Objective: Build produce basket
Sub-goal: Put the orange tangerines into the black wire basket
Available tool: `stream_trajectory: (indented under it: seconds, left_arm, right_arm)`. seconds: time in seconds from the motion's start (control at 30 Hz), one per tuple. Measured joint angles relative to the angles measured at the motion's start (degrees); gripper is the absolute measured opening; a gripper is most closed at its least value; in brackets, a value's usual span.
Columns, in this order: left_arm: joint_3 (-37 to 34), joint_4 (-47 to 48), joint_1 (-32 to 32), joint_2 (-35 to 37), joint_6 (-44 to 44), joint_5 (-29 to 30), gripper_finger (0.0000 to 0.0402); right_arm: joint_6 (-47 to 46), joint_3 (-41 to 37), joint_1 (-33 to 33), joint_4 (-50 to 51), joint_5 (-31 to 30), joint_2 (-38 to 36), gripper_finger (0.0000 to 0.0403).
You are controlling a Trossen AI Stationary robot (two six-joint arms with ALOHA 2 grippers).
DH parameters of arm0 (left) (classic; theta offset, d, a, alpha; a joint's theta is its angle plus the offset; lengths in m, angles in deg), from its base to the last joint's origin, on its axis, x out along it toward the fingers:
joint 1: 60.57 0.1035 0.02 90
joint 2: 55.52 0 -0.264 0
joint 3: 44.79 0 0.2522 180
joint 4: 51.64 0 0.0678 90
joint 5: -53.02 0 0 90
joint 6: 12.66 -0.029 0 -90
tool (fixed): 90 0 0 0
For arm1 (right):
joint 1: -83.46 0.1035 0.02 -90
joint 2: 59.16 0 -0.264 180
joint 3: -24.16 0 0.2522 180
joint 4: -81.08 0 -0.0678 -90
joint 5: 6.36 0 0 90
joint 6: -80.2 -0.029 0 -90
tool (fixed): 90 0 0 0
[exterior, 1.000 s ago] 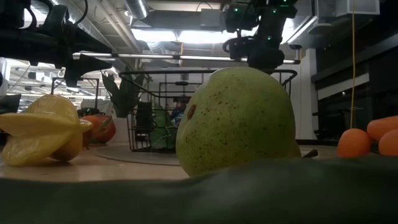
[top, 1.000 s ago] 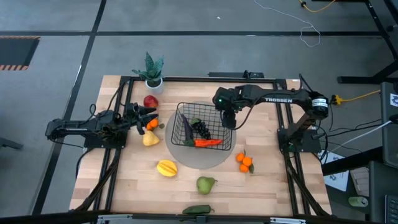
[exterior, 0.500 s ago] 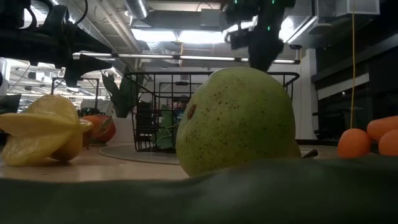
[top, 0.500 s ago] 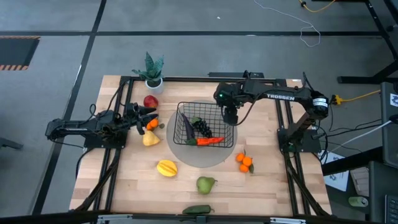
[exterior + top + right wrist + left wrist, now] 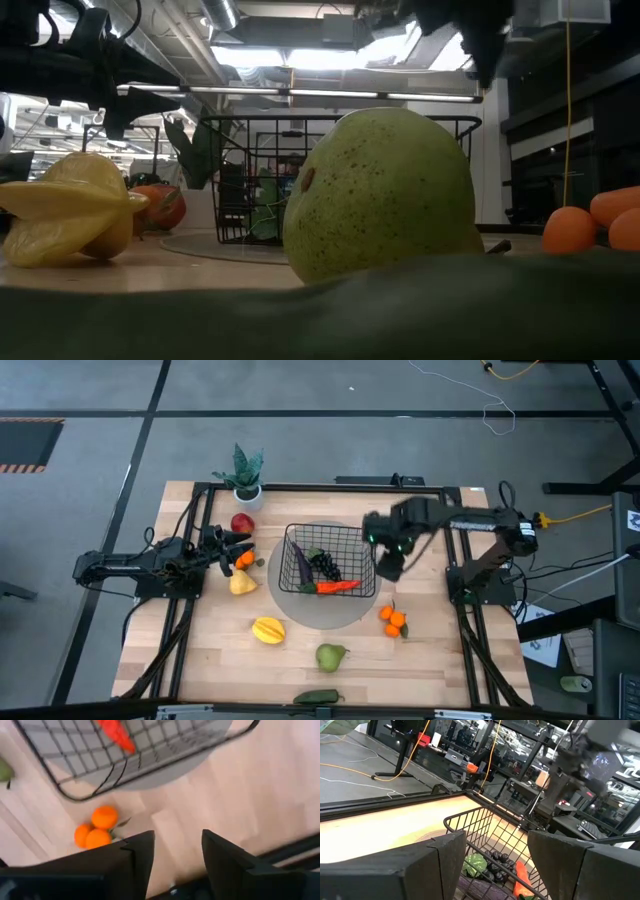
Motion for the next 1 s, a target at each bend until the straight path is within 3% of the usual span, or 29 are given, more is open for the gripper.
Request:
stream_trajectory:
  seconds: [0.17, 0.43, 0.57, 0.73, 1.0]
  left_arm:
    - [0.00, -0.02, -0.02, 0.00, 0.00, 0.00, 0.0202]
    - [-0.01, -0.02, -0.01, 0.00, 0.02, 0.00, 0.0202]
    - [-0.02, -0.02, -0.01, 0.00, 0.05, 0.00, 0.0202]
    - [-0.02, -0.02, 0.00, 0.00, 0.13, 0.00, 0.0202]
    - [-0.02, -0.04, 0.00, 0.00, 0.48, 0.00, 0.0202]
  right_arm:
    - [-17.20, -9.47, 11.77, -5.56, 0.17, -2.78, 0.0152]
    - [-36.32, -25.58, 26.97, -28.30, 1.61, -3.05, 0.0152]
    - [-46.39, -31.38, 30.82, -35.07, 2.66, -3.05, 0.0152]
    - [-58.01, -34.26, 33.72, -34.97, 2.63, -3.05, 0.0152]
    - [-61.87, -37.10, 35.87, -39.23, 1.22, -3.05, 0.0152]
